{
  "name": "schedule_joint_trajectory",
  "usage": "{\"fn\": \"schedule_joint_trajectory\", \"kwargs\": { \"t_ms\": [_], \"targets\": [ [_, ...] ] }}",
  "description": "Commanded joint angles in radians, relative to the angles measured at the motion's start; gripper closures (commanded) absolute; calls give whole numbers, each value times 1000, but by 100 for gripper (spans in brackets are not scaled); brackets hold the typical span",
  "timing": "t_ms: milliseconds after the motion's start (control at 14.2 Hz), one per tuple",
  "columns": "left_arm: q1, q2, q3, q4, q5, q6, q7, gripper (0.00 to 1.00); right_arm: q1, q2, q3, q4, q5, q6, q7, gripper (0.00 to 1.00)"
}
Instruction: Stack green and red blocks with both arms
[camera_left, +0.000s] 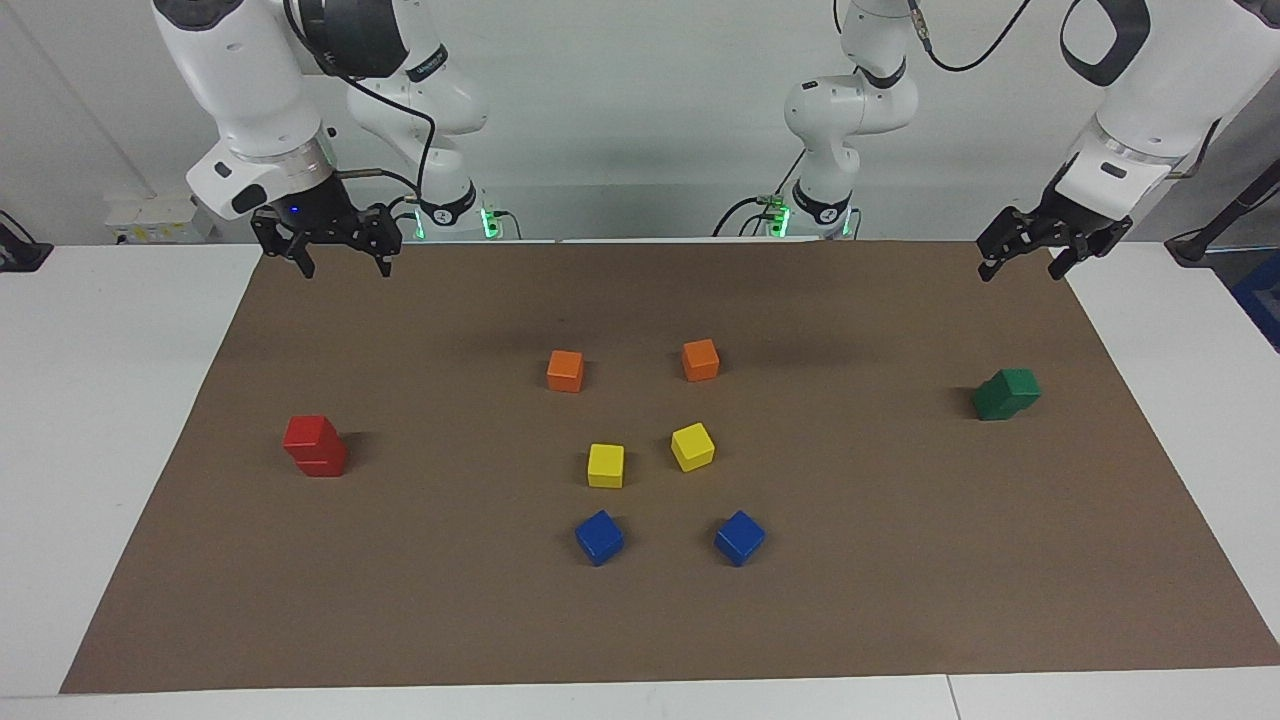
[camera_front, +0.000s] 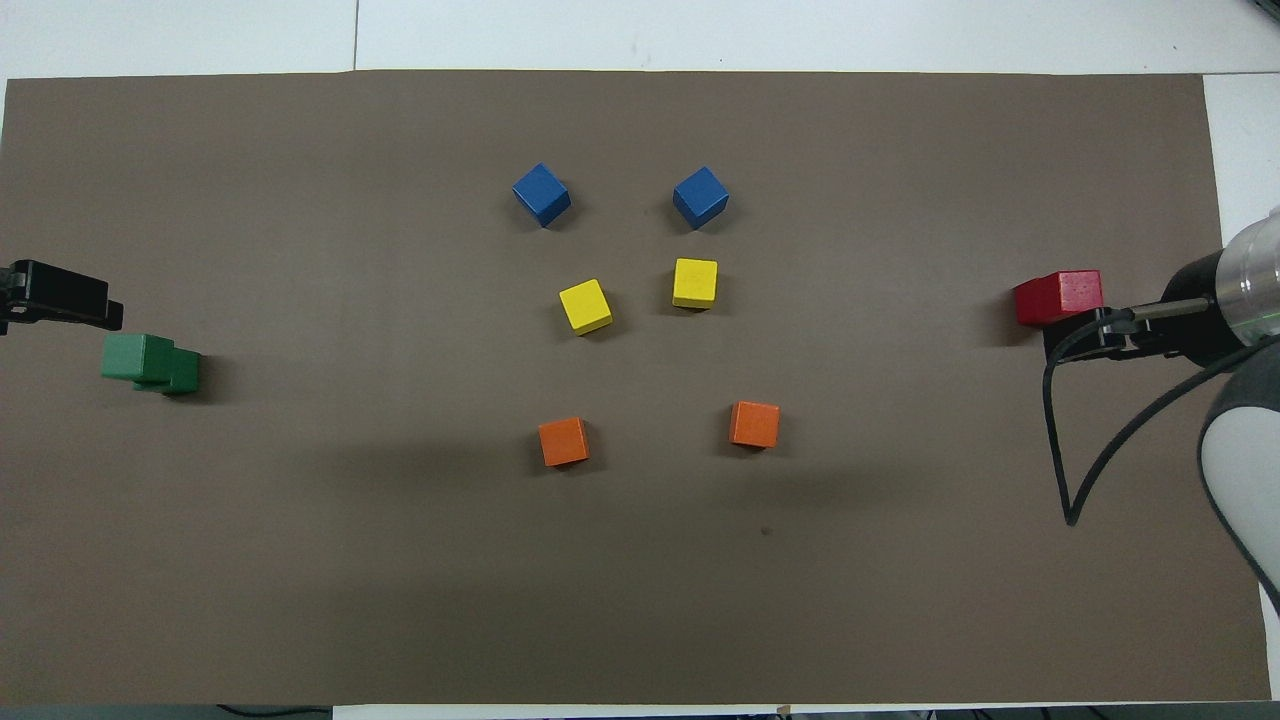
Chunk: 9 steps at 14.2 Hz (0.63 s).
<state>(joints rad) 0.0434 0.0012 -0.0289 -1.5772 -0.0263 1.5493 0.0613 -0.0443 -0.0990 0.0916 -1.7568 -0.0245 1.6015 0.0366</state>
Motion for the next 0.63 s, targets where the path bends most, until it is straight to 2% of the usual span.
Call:
{"fn": "schedule_joint_trajectory", "kwargs": {
  "t_ms": [0,563],
  "targets": [
    [-19,6,15,25,2,-25,-11,0,-9,-30,7,-36,-9,26,16,0],
    [-19,6,15,25,2,-23,-11,0,-22,-30,7,-36,-8,26,17,0]
  ]
}}
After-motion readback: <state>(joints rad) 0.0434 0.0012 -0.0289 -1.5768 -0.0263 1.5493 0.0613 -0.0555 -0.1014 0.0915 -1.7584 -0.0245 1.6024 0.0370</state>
